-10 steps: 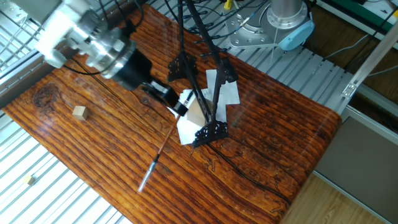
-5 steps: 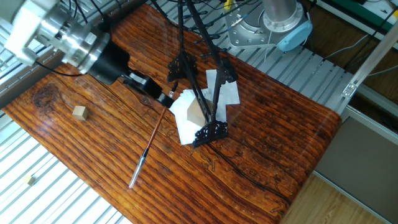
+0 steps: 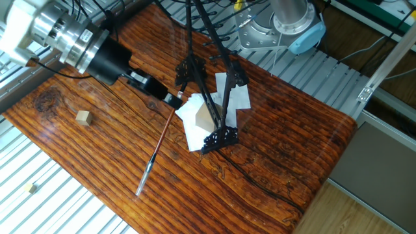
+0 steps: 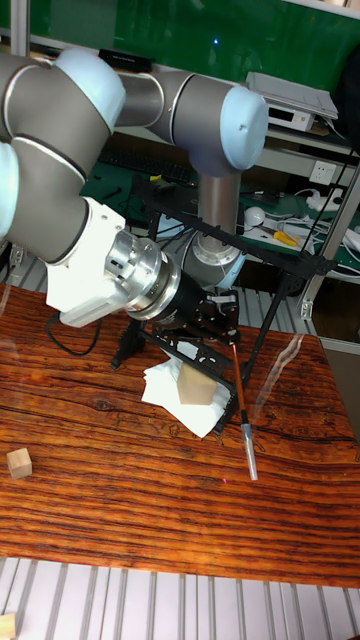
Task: Place the brush on the pen rack
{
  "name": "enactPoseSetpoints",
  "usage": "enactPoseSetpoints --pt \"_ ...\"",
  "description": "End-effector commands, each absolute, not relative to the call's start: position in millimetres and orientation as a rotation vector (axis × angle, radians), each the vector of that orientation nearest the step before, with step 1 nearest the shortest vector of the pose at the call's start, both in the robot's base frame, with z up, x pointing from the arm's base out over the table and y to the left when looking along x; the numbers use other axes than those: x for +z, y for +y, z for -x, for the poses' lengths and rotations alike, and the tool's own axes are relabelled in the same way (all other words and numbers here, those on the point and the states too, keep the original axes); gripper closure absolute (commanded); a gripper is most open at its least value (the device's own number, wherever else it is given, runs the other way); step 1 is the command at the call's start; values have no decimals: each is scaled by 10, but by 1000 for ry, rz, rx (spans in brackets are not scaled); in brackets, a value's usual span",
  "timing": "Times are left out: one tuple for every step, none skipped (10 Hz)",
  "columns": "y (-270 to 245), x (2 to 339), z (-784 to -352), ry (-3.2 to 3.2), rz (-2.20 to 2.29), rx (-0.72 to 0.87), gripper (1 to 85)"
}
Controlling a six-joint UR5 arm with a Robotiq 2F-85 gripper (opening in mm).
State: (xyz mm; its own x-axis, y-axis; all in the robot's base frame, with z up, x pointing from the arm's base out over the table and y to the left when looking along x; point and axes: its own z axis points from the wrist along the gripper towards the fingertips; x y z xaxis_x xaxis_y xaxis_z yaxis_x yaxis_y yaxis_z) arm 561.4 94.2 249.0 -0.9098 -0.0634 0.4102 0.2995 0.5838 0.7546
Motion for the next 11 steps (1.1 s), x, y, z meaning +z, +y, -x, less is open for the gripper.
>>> enactPoseSetpoints --pt "1004 2617 -5655 -2374 226 -1327 847" --pt "1012 2636 -5645 -2363 230 -1335 847" --pt "1029 2673 -5643 -2344 243 -1347 847" --pt "1035 2690 -5638 -2335 246 -1352 847" --pt "1040 2705 -5633 -2329 247 -1357 847" --pt "1039 2715 -5628 -2325 246 -1358 847" --pt "1035 2717 -5625 -2322 250 -1355 847" --pt "1026 2721 -5613 -2320 247 -1352 847" --pt "1031 2742 -5606 -2306 255 -1355 847" --pt "1036 2764 -5596 -2291 258 -1361 847" --pt "1047 2777 -5600 -2276 266 -1371 847"
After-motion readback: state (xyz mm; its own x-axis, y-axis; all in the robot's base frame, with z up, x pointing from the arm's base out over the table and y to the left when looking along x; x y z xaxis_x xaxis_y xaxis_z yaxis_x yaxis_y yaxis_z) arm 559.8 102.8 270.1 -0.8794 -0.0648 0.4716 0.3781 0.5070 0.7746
